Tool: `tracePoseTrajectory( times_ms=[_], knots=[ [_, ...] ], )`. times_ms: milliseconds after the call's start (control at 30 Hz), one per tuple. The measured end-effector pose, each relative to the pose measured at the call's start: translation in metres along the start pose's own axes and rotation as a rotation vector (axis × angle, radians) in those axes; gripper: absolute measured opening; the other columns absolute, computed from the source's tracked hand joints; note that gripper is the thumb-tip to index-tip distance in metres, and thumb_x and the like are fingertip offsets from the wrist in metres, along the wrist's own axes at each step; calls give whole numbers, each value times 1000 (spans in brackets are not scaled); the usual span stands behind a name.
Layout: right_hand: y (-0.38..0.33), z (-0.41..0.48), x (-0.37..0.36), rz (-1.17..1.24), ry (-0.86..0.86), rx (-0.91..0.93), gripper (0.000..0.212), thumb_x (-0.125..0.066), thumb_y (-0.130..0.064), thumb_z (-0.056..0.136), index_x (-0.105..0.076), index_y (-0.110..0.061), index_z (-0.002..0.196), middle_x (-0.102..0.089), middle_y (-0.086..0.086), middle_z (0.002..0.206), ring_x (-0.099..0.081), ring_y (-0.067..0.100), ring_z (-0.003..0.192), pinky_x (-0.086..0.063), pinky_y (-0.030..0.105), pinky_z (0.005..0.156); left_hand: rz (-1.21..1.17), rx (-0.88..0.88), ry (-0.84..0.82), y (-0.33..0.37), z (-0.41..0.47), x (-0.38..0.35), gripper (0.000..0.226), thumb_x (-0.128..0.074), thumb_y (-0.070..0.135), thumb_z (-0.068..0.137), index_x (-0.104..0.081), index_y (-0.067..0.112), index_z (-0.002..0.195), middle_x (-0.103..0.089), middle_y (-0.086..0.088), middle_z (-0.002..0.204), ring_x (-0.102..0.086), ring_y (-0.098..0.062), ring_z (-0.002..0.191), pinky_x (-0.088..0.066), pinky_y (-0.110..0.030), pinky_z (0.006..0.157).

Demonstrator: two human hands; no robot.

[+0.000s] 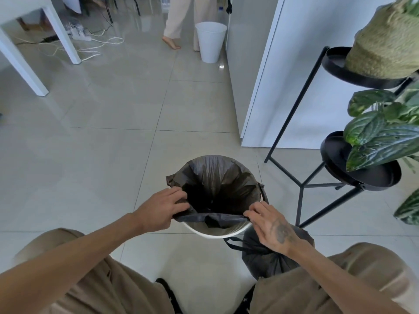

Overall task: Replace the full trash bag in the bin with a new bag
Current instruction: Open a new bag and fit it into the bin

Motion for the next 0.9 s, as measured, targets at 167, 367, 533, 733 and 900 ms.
tracePoseTrajectory(
  times_ms=[167, 367, 533, 733, 900],
  knots=[
    [-8, -14, 0, 82, -18, -20, 21, -60, -31, 95, -63, -18, 111, -60, -4, 100, -55, 13, 86, -50, 26, 74, -111, 42, -38, 22, -18, 3, 20, -56, 20, 81, -67, 18, 97, -62, 3, 89, -56, -18, 82, -53, -33, 67],
    [-11, -12, -7, 105, -22, -104, 10, -61, -22, 89, -57, -24, 98, -59, -8, 92, -54, 12, 77, -52, 32, 67, -144, 181, -19, 37, -15, -1, 40, -52, 63, 91, -55, 24, 88, -55, 10, 80, -43, -11, 73, -40, -24, 61],
    [-20, -17, -8, 83, 13, -113, 6, -56, -23, 92, -60, -23, 96, -60, -7, 89, -55, 13, 77, -48, 28, 68, -30, 123, 44, 41, -23, -13, 39, -50, 59, 91, -56, 23, 76, -56, 9, 73, -50, -13, 67, -40, -23, 56],
    [-27, -19, -11, 103, 80, -218, 10, -50, -23, 92, -60, -22, 89, -58, -7, 82, -55, 16, 72, -46, 30, 65, 88, 131, 101, 58, -27, -26, 40, -44, 45, 95, -64, 20, 72, -58, 5, 67, -54, -16, 62, -49, -29, 48],
    [-32, -22, -11, 186, 100, -249, 13, -70, -10, 82, -59, -18, 81, -58, -7, 77, -54, 15, 69, -45, 26, 66, 50, 184, 73, 60, -38, -37, 43, -43, 42, 96, -71, 21, 71, -66, 6, 67, -60, -16, 62, -53, -29, 49]
  ],
)
Point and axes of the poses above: each hand's wrist, its own z-axis towards the middle knuckle, its own x-axis out of the back of the hand, y = z × x, the point moved 1 cm from there along z, towards the middle knuckle
